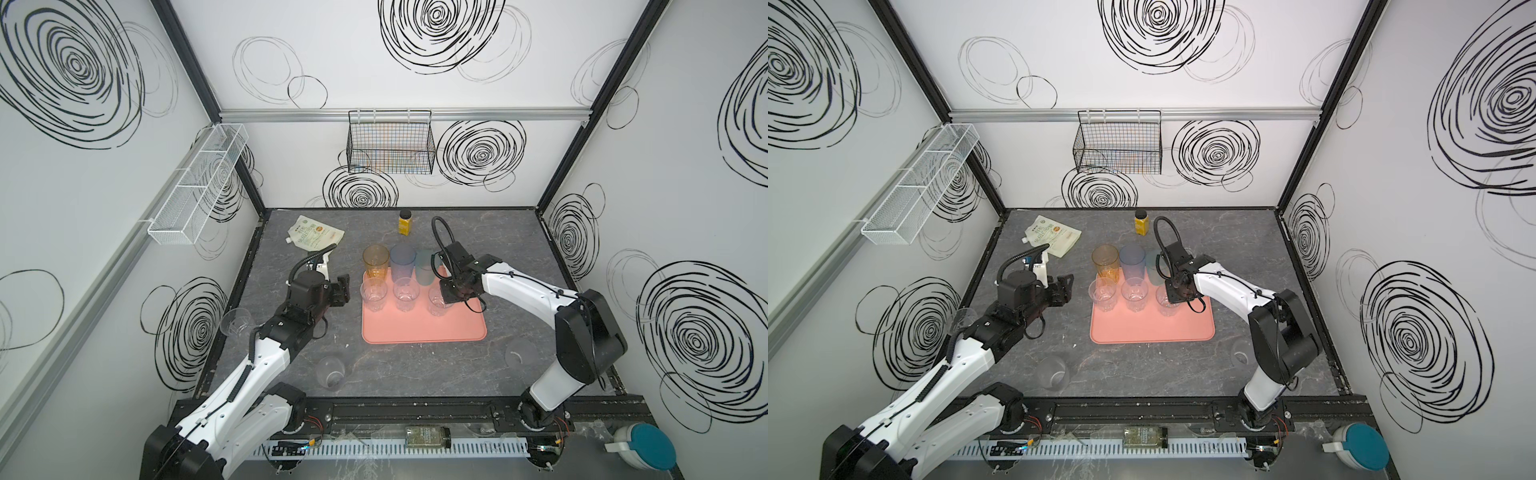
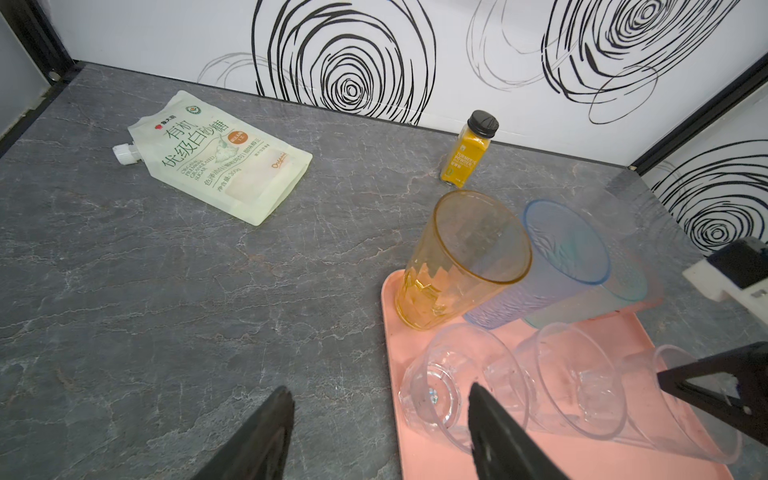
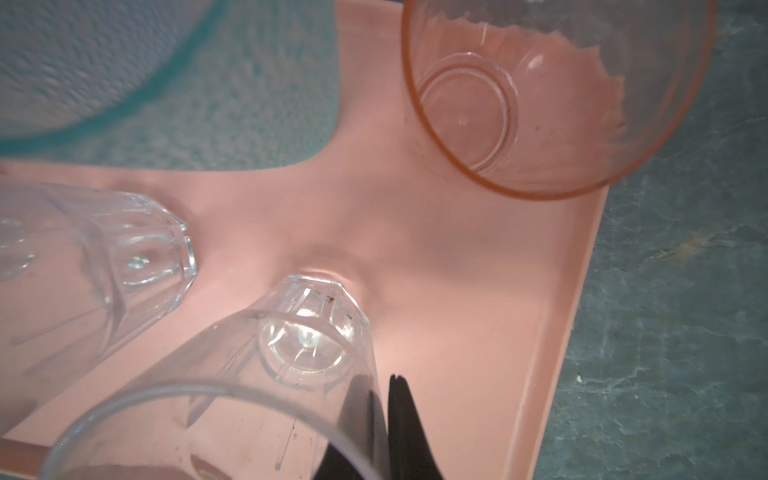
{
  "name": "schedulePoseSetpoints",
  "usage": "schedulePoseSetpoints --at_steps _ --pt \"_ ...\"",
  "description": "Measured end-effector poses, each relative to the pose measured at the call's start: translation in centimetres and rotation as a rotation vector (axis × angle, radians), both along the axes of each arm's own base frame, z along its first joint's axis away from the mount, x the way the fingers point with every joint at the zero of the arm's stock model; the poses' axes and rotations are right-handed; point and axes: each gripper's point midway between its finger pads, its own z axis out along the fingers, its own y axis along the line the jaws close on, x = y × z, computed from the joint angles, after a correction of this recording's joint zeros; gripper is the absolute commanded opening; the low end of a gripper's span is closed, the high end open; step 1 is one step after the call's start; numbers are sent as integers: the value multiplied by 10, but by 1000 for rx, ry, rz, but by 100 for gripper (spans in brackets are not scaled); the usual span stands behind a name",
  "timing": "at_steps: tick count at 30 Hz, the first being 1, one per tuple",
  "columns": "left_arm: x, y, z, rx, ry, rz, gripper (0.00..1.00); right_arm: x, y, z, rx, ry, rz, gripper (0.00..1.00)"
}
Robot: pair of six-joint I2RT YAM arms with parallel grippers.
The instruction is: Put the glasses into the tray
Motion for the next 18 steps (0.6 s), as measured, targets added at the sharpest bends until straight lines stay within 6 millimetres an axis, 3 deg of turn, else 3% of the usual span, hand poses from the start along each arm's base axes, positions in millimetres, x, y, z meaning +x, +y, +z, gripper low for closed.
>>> schedulePoseSetpoints --at_steps 11,18 --pt "1 2 -2 -1 0 5 70 9 6 -5 1 -4 0 0" --pt "1 3 -2 1 0 6 70 16 12 -6 12 -19 0 7"
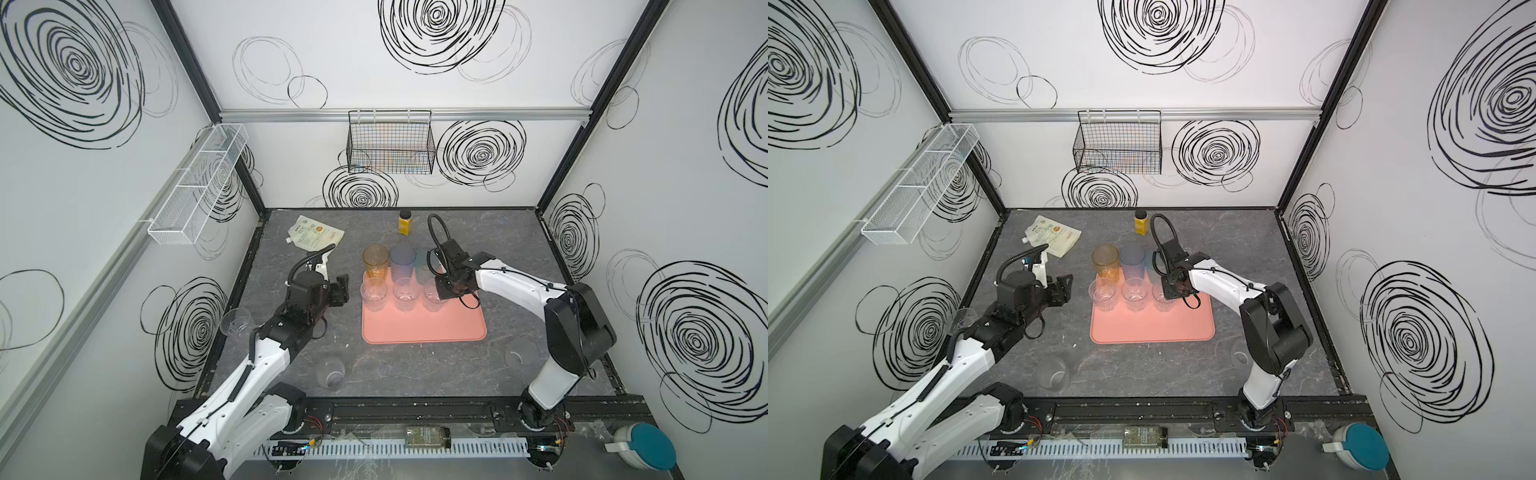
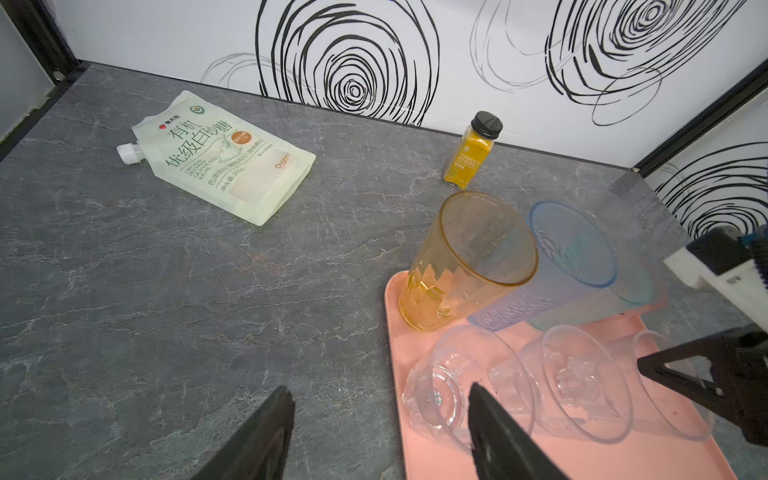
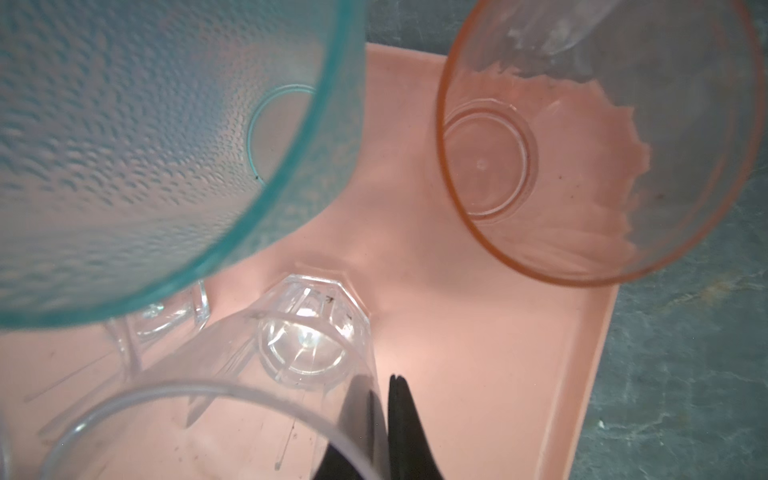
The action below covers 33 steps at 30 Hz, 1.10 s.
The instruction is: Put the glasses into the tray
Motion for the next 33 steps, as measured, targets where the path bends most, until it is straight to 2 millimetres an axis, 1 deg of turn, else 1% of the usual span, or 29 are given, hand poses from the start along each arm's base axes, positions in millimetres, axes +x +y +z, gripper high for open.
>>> schedulePoseSetpoints --at_steps 6,11,13,15,19,20,22,24,26,28,29,31,33 --pt "0 1 -1 0 1 2 70 1 2 1 -2 -8 -2 25" --pt "0 2 -1 1 1 4 70 3 4 7 -7 -21 -1 34" --pt "0 2 -1 1 1 5 70 5 5 13 -2 -33 1 37" --pt "0 2 -1 0 2 4 70 6 8 24 8 -52 2 39" --pt "-2 -1 -2 -6 26 -12 71 6 17 55 47 -110 9 41" --pt "-3 -2 -1 -7 38 -19 72 5 21 64 61 -129 16 41" --pt "-2 -4 10 -8 54 -26 74 2 32 81 93 -164 35 42" --pt "2 -5 28 -10 52 -22 75 -3 50 95 127 -194 69 42" --pt "5 -2 46 -10 44 4 77 -9 71 104 162 -216 108 42" --pt "5 7 58 4 44 54 80 -13 90 110 195 -226 139 42" --pt "4 14 61 16 47 85 83 -15 100 113 209 -227 154 43" --pt "1 33 58 29 70 160 85 -17 118 117 233 -227 178 43" --pt "-5 59 50 37 112 250 87 -16 134 119 248 -232 195 43"
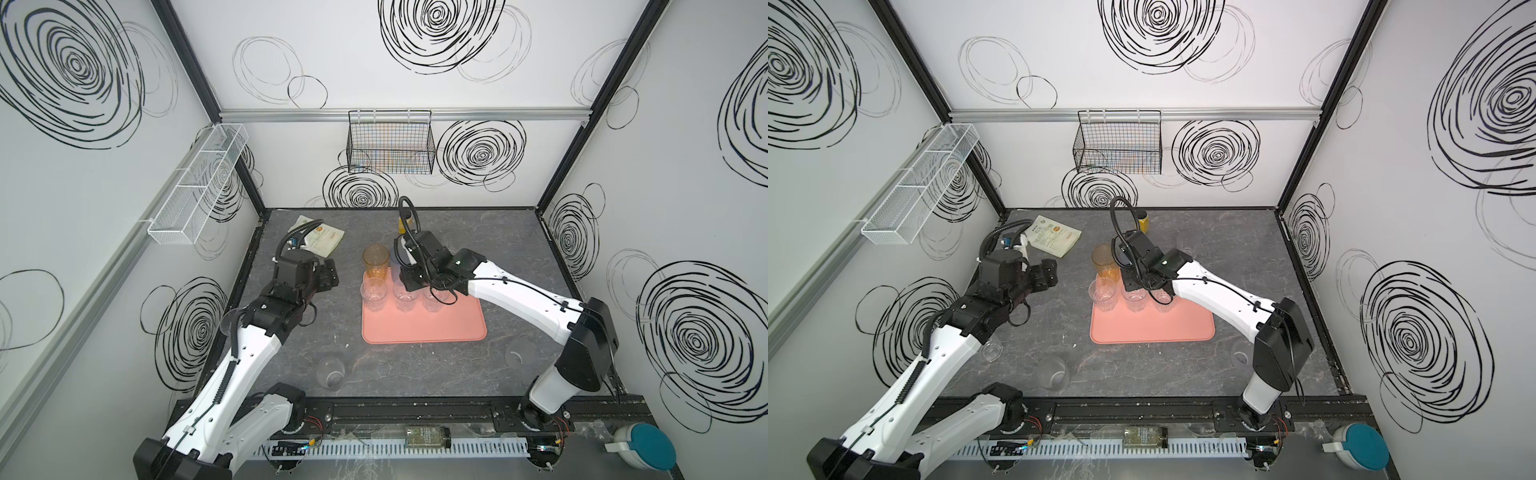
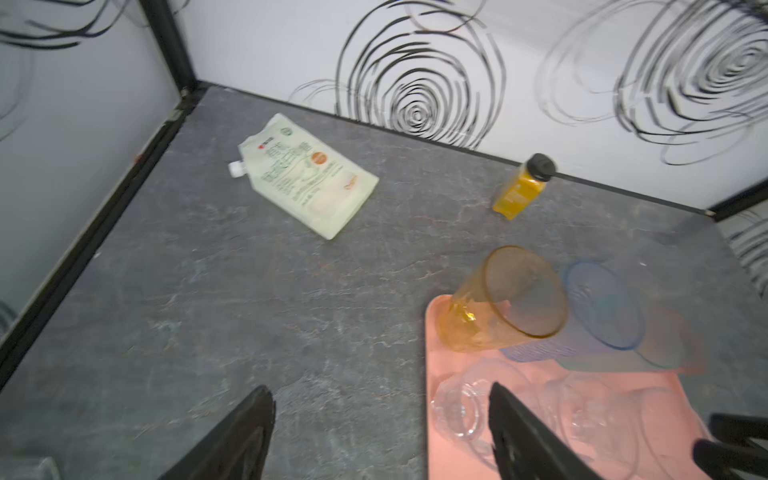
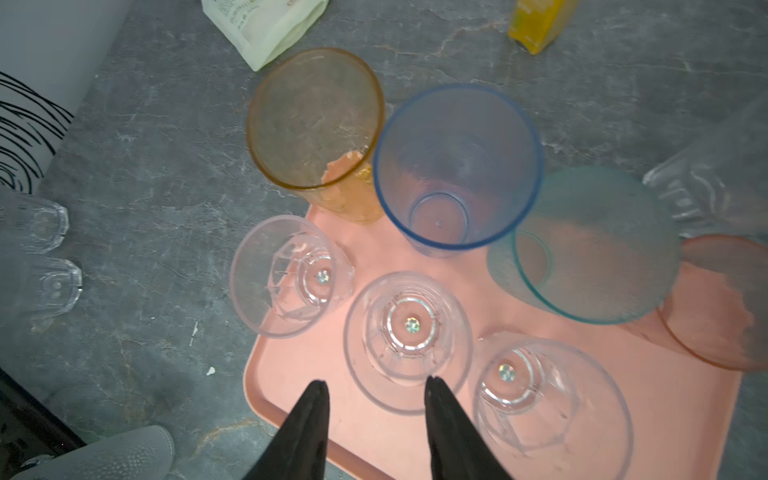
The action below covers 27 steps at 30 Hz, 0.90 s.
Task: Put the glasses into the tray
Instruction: 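Grasp a clear cup near the robot with left gripper while right hovers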
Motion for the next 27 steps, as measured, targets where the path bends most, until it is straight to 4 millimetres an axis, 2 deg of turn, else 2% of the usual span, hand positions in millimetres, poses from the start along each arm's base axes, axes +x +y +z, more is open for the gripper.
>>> schedulePoseSetpoints --at_steps 6,10,13,20,27 --pt "-27 69 -23 3 88 308 94 -3 14 -12 -2 22 27 43" --pt "-51 101 -46 15 194 521 95 -2 15 -12 -6 20 33 43" --pt "-62 118 -64 2 260 627 95 -2 15 -10 -6 13 36 43" --pt "-86 138 -109 -96 368 739 94 -2 15 -11 -9 14 34 43" --pt "-98 129 -144 -212 415 745 92 -2 14 -12 -13 13 32 43"
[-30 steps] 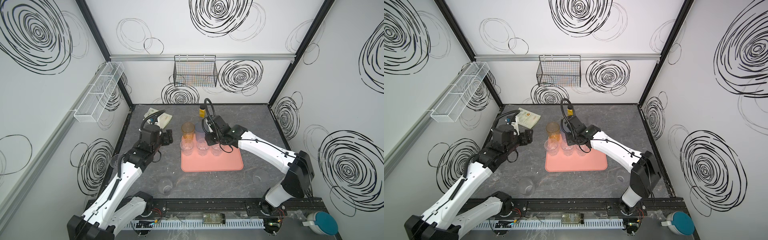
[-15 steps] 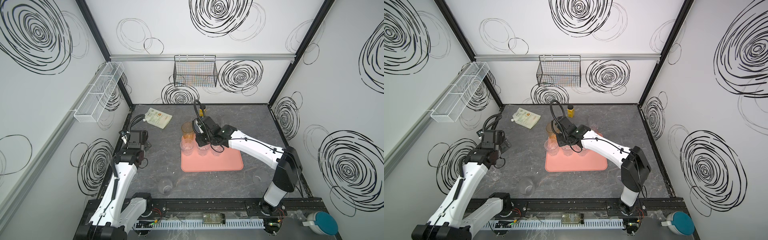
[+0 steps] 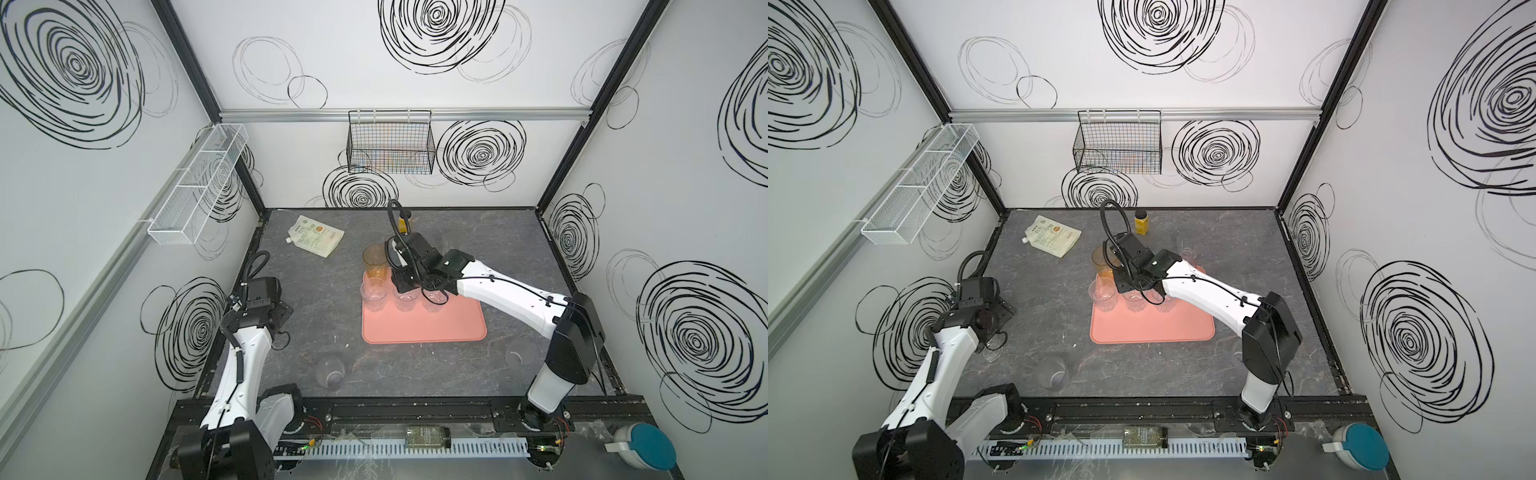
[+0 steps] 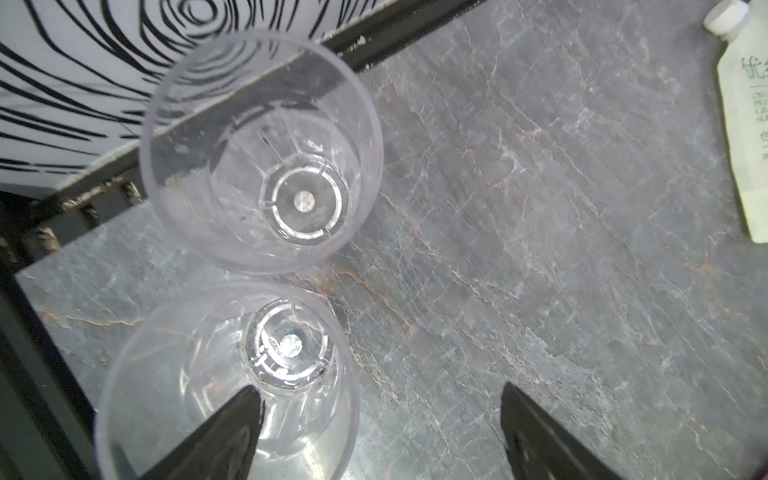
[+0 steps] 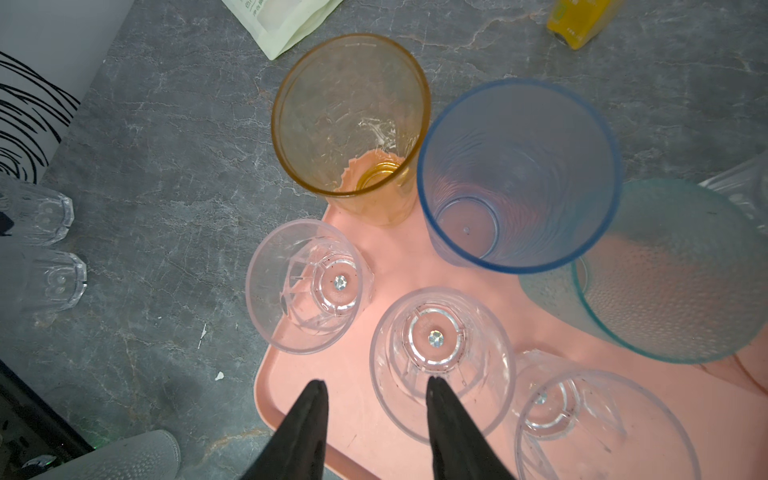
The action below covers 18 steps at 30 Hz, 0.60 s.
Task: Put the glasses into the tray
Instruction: 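Grasp a clear cup near the robot with left gripper while right hovers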
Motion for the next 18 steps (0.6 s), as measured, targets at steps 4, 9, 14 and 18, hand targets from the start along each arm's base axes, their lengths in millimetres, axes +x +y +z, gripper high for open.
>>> schedulePoseSetpoints --at_steps 4,9,14,18 --pt "4 -4 -8 -40 -29 3 85 0 0 0 0 1 -6 44" --pt "4 -4 -25 -105 -52 46 71 -1 -2 -3 -7 3 -12 44" --pt "3 -9 -35 -153 -52 55 59 -2 -5 -5 -19 -1 -19 44" --pt "10 -13 -35 -176 -83 41 44 -2 -6 -4 -18 -5 -25 44"
